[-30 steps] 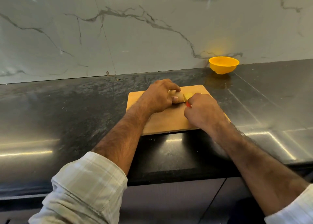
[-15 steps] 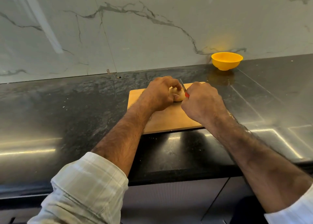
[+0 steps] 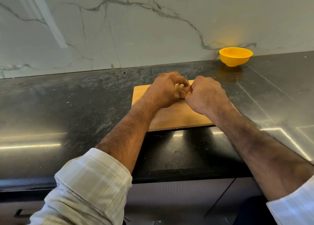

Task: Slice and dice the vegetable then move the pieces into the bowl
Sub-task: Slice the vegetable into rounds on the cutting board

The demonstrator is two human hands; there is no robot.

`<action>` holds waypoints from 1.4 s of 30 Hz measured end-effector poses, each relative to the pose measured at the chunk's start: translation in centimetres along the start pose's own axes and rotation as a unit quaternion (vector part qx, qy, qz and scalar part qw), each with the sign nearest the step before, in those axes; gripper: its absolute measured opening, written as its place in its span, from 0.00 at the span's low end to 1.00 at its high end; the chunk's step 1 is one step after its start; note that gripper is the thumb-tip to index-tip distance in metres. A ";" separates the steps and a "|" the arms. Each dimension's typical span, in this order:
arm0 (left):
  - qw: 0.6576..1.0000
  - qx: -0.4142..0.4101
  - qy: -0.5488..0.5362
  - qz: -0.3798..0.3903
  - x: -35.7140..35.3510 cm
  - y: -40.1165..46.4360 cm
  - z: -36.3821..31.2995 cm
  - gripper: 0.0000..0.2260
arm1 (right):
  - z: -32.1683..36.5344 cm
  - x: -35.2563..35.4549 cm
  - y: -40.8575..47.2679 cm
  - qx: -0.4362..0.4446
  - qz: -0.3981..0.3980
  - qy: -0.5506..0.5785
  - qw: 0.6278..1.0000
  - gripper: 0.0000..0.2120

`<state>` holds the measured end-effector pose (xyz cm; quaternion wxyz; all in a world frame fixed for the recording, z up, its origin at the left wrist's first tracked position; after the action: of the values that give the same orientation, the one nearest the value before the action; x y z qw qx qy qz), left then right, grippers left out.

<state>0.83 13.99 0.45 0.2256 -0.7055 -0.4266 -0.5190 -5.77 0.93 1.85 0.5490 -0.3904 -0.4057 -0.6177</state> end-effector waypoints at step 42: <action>0.998 0.022 -0.062 -0.020 0.1 0.3 1.4 0.13 | -1.0 -1.5 -2.2 0.006 0.085 -0.032 0.996 0.07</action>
<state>1.82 14.95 0.09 0.2035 -0.7223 -0.4652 -0.4695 -7.90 0.72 -0.10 0.5885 -0.4397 -0.3917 -0.5540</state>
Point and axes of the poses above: each hand's wrist, its own y-axis towards the middle knuckle, its own x-axis out of the back of the hand, z = x × y, the point moved 3 cm from there along y, towards the middle knuckle, and after that the axes turned 10 degrees about z, right-handed, at the moved point
